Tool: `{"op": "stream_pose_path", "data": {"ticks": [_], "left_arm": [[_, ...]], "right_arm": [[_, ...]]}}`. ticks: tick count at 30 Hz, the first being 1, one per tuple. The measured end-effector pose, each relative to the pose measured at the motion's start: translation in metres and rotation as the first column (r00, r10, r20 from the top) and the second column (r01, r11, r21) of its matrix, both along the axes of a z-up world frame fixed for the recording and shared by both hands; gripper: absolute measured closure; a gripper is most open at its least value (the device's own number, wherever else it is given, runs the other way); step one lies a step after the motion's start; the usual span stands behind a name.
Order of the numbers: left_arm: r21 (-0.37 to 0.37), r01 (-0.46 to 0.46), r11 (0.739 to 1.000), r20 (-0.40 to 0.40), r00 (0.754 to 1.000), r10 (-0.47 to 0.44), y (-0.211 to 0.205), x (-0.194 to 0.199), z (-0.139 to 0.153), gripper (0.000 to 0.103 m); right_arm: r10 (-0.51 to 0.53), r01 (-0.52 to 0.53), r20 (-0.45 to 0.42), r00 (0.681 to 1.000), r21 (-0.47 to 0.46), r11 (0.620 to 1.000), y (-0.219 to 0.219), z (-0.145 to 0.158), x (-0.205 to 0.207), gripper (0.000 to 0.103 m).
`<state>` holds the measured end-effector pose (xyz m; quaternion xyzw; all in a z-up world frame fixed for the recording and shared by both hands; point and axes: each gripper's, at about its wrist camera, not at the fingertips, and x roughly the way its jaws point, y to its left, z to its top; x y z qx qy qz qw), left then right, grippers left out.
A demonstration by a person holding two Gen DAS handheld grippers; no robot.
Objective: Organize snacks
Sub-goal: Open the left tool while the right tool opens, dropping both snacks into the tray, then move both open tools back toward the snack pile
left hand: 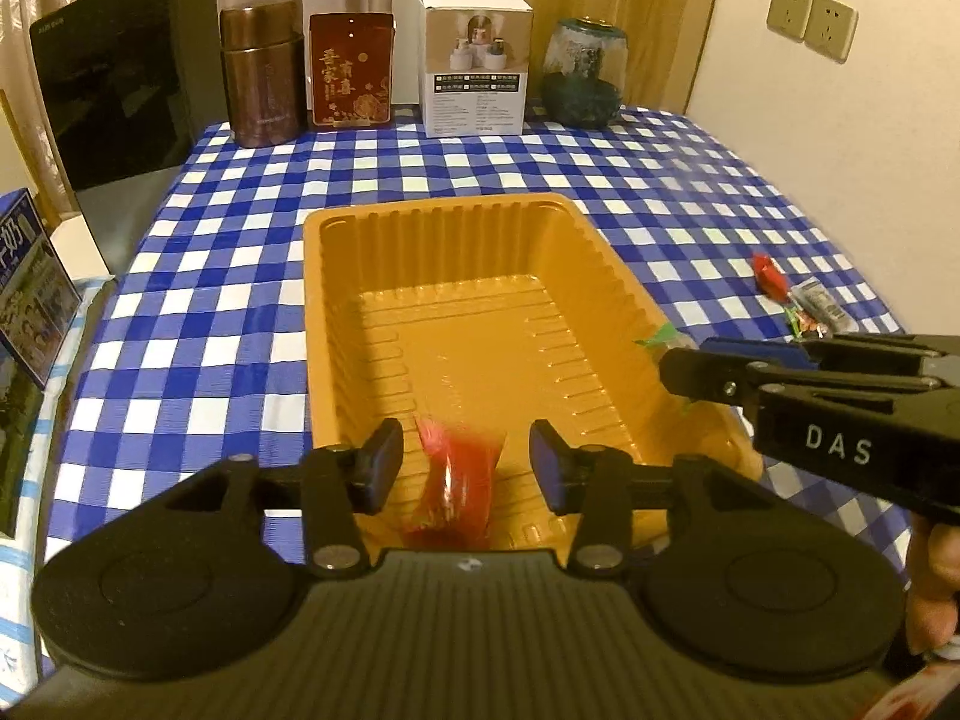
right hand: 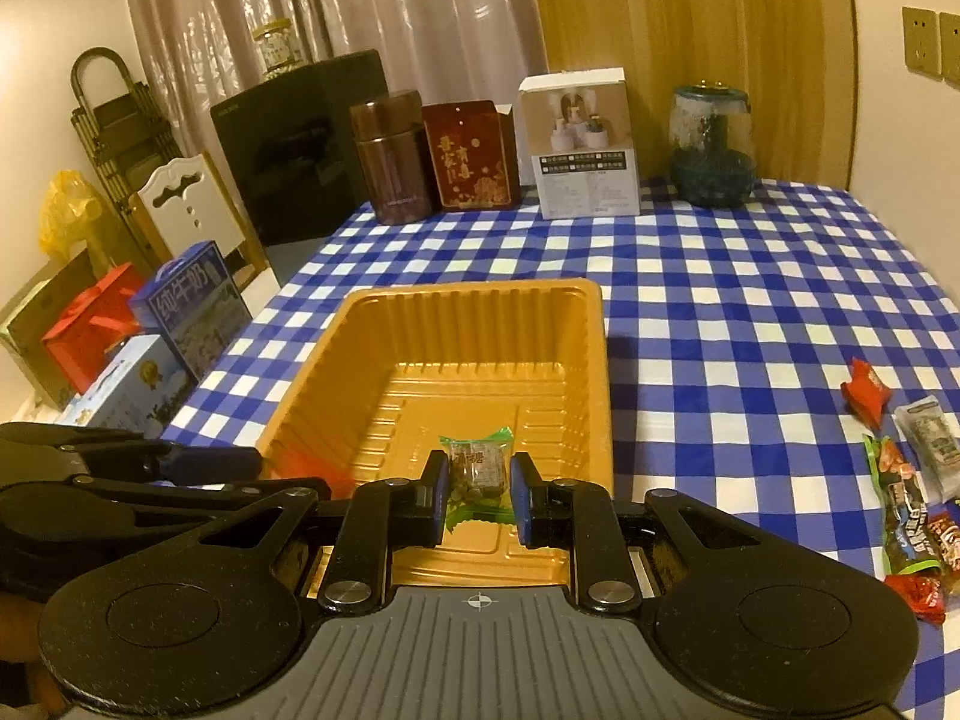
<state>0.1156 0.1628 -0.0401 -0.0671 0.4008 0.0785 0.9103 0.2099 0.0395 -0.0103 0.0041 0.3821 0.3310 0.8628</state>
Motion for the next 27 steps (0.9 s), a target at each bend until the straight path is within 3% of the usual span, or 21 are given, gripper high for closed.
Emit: {"op": "stream_pose_path", "data": {"ticks": [12, 15, 16, 18, 19, 27], "left_arm": [[-0.010, -0.024, 1.000, 0.002, 1.000, 0.024, 0.005, -0.015, 0.000, 0.061], [-0.006, -0.028, 1.000, 0.003, 1.000, 0.028, 0.006, -0.016, 0.001, 0.061], [-0.004, -0.029, 1.000, 0.004, 1.000, 0.029, 0.007, -0.017, 0.001, 0.061], [-0.002, -0.035, 0.999, 0.006, 0.999, 0.035, 0.008, -0.018, 0.002, 0.061], [-0.003, -0.037, 0.999, 0.008, 0.999, 0.037, 0.009, -0.019, 0.002, 0.061], [-0.010, -0.044, 0.999, 0.022, 0.999, 0.045, 0.008, -0.025, 0.005, 0.060]], "right_arm": [[-0.001, 0.001, -0.014, 1.000, 0.005, 1.000, 0.001, -0.002, 0.000, 0.081], [-0.002, 0.003, -0.010, 1.000, 0.046, 0.999, -0.001, 0.000, 0.001, 0.080], [0.001, 0.000, -0.011, 1.000, 0.064, 0.998, -0.001, 0.000, 0.002, 0.078], [-0.003, 0.004, -0.015, 1.000, 0.081, 0.997, -0.002, 0.000, 0.003, 0.055], [-0.011, 0.012, -0.015, 1.000, 0.089, 0.996, -0.003, 0.001, 0.003, 0.037], [-0.097, 0.101, -0.040, 0.994, 0.100, 0.990, -0.028, 0.004, 0.001, 0.036]]}}
